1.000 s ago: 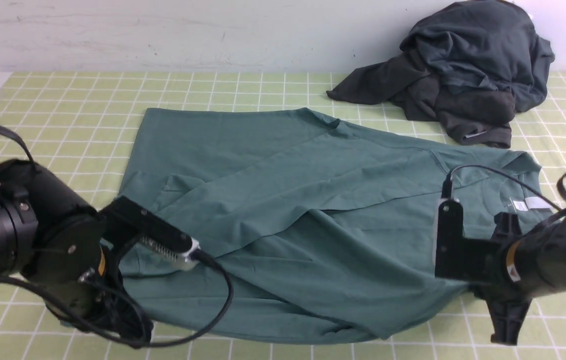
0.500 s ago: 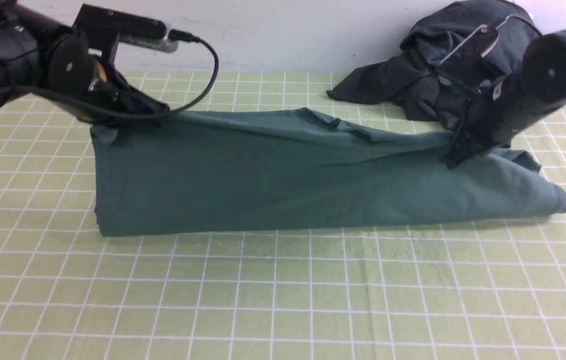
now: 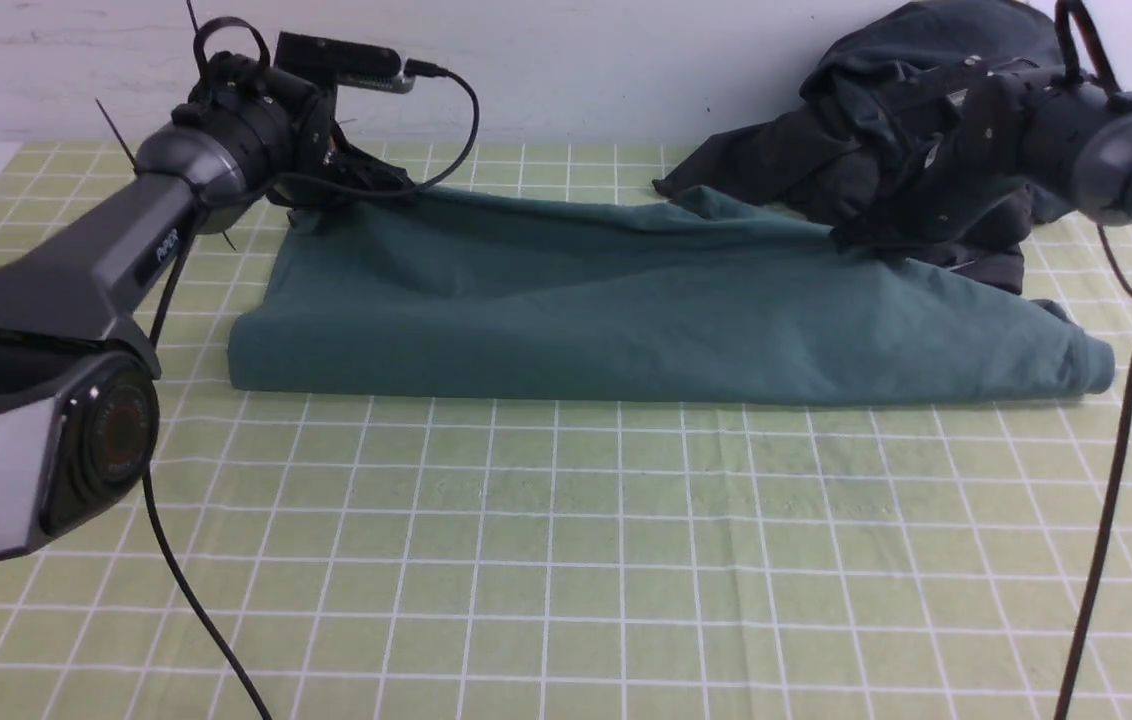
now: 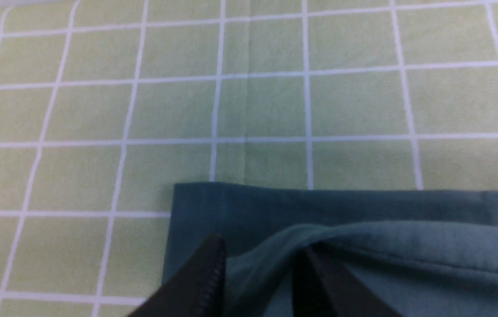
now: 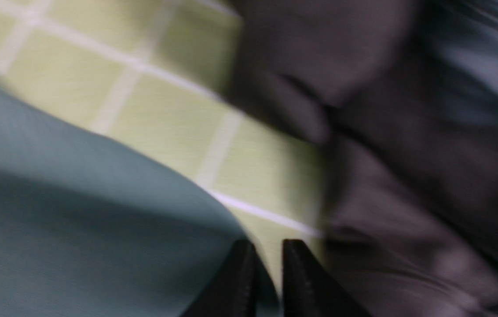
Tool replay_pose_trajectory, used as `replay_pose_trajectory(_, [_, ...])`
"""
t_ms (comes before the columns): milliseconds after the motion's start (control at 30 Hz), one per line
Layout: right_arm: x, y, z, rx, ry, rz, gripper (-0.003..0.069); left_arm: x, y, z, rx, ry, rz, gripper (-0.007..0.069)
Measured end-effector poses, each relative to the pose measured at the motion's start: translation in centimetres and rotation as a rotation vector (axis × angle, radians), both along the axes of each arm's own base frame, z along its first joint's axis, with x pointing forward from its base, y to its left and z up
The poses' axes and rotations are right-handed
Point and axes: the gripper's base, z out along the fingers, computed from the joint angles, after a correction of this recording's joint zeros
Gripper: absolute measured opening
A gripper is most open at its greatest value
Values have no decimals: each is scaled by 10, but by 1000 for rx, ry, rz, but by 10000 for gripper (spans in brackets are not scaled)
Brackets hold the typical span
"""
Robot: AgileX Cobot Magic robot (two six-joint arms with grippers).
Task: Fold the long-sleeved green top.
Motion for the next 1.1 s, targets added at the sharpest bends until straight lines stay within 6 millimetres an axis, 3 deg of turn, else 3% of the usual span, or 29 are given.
replay_pose_trajectory(67, [-1,-10,6,-4,0,-53,223,1,5,2,-16,8,38,324])
replay_pose_trajectory(100, [-3,-16,10,-14,13,-80,276,0,9,8,-24,18,64,394])
replay_pose_trajectory(167, [-9,-23,19,-46,50,-104,328,-3,15,24,-20,25,88,459])
replay_pose_trajectory(267, [-27,-37,38,-117,178,-130,386,-16,24,63,55,77,67,477])
replay_pose_trajectory(367, [-35,-49,44,-117,242,-149,396,-28,28,90,111,108,22,443])
replay_pose_trajectory(467, [-42,-86,39,12,301,-231,405,-55,30,136,164,166,-87,275])
replay_pose_trajectory(600, [-51,-118,23,96,359,-306,416,-82,28,168,58,175,-169,76])
replay_pose_trajectory(667, [-54,-126,12,132,390,-328,426,-102,28,182,34,190,-200,26])
replay_pose_trajectory(800, [-57,-125,-11,200,454,-338,447,-142,27,192,15,258,-249,-1])
replay_pose_trajectory(967, [-55,-121,-28,249,484,-333,459,-198,34,190,23,354,-251,-3])
replay_pose_trajectory(1033, [-54,-121,-28,249,479,-320,441,-222,38,190,28,363,-233,-3])
replay_pose_trajectory(1067, [-54,-120,-28,250,479,-318,437,-224,39,187,30,374,-230,-3])
replay_pose_trajectory(1100, [-54,-120,-28,248,479,-301,395,-243,42,192,36,349,-206,-3])
